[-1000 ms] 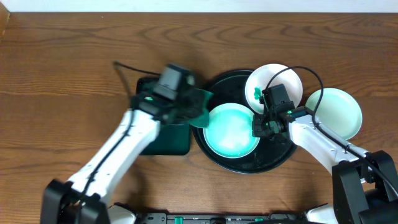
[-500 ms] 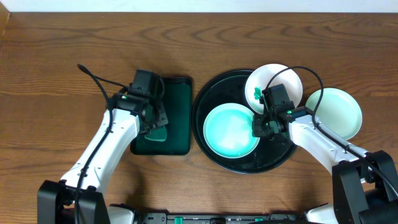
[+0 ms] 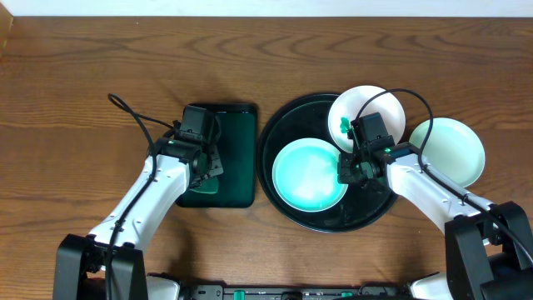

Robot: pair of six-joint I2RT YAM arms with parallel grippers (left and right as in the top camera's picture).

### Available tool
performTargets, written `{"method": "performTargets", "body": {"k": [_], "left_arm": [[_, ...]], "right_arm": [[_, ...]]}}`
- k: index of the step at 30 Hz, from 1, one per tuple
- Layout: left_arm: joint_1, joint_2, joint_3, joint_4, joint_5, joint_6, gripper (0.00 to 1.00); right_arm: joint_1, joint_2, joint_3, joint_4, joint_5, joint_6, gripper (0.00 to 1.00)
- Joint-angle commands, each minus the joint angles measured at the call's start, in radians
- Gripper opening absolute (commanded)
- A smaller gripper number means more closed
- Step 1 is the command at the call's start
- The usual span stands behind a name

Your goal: Clean dirty plates on tray and stack at the side

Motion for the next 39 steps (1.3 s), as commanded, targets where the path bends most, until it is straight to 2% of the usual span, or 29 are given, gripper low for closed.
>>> {"method": "performTargets", "body": {"k": [1,18,23,25,28,34,39], "left_arm": [[0.005,0.005,-0.004,0.000,-0.064,0.017,0.08],[0.005,0.005,-0.004,0.000,-0.064,0.017,0.08],[0.005,0.006,-0.004,0.000,-0.064,0.017,0.08],[0.005,0.005,-0.004,0.000,-0.064,0.017,0.08],[0.005,0.006,-0.004,0.001,-0.064,0.017,0.08],[0.005,0.006,-0.004,0.000,-0.064,0.017,0.08],[0.005,0.005,-0.004,0.001,-0.064,0.016,0.08]], "right_arm": [[0.014,0.005,-0.011,0.001,-0.028,0.008,0.01],[0.014,0.005,-0.011,0.001,-0.028,0.008,0.01],[0.014,0.005,-0.011,0.010,-0.027,0.006,0.21],[0.014,0.005,-0.011,0.017,-0.024,-0.003,0.25],[0.014,0.005,-0.011,0.017,-0.005,-0.003,0.25],[0.014,0.005,-0.011,0.017,-0.002,-0.003,0.17],[0.014,0.005,-0.012,0.017,-0.002,-0.003,0.17]]}}
